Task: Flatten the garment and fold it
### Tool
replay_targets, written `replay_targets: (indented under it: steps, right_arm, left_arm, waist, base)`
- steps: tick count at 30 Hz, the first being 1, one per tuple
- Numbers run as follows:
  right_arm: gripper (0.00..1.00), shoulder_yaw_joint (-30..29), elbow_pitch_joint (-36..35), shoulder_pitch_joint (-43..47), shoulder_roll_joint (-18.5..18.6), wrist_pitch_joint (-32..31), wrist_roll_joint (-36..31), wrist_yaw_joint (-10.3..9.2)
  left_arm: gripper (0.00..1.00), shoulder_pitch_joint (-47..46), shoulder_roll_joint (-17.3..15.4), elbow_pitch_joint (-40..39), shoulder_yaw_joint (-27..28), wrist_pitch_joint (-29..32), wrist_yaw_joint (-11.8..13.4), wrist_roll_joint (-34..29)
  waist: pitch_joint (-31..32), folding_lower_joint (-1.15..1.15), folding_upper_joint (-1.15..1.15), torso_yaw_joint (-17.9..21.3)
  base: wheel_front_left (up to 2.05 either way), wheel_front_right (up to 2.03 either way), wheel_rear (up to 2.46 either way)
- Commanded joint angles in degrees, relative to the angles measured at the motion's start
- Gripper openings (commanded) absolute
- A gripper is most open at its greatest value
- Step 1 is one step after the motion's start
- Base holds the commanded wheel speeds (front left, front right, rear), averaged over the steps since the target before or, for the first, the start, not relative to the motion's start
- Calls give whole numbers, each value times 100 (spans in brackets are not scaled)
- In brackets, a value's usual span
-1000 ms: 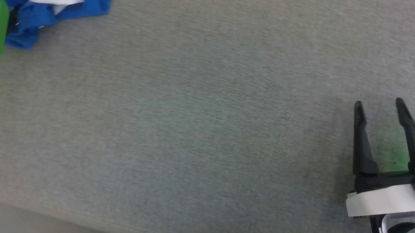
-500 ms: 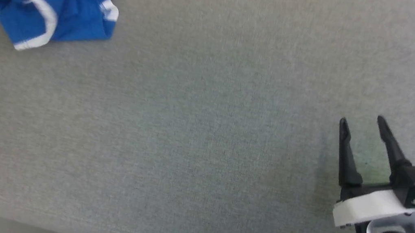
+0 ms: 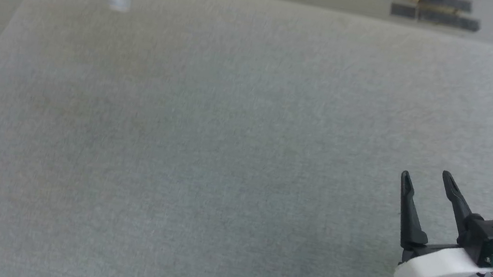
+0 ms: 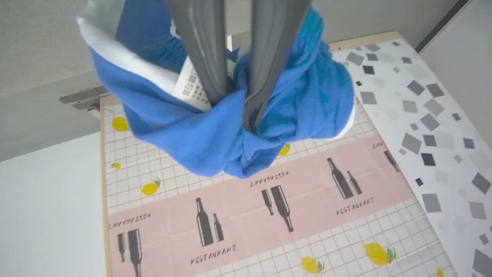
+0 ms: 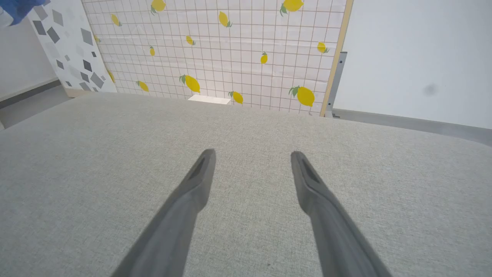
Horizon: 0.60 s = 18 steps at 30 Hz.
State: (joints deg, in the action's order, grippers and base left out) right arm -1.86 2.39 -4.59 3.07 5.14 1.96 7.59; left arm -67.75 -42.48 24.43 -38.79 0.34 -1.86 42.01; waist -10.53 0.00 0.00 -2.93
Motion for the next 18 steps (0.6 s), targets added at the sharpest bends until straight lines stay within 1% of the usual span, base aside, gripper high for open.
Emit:
replay_targets:
  steps: [1,4,9,14,18]
  right_arm:
    - [100,-6,19,45,-15,43,55,-10]
    - [100,-9,42,59,-17,52,133,-10]
    - [100,-12,77,20,-18,90,226,-10]
    - [100,19,136,-44,-18,155,294,-10]
    - [100,6,201,-102,-19,241,372,-10]
  left_arm:
    - [0,-130,126,-144,18,-29,83,57]
    - [0,-151,396,-512,-9,-5,270,87]
    - [0,-16,879,-959,-242,154,483,122]
    - [0,157,1357,-1160,-398,179,729,189]
    - [0,270,1664,-1153,-432,0,942,180]
  waist:
    - [294,0,0,253]
    - [338,0,0,431]
    - [298,0,0,817]
    - [177,0,0,1237]
    - [32,0,0,1538]
  base:
    - [0,0,0]
    - [0,0,0]
    - [0,0,0]
    - [0,0,0]
    - [0,0,0]
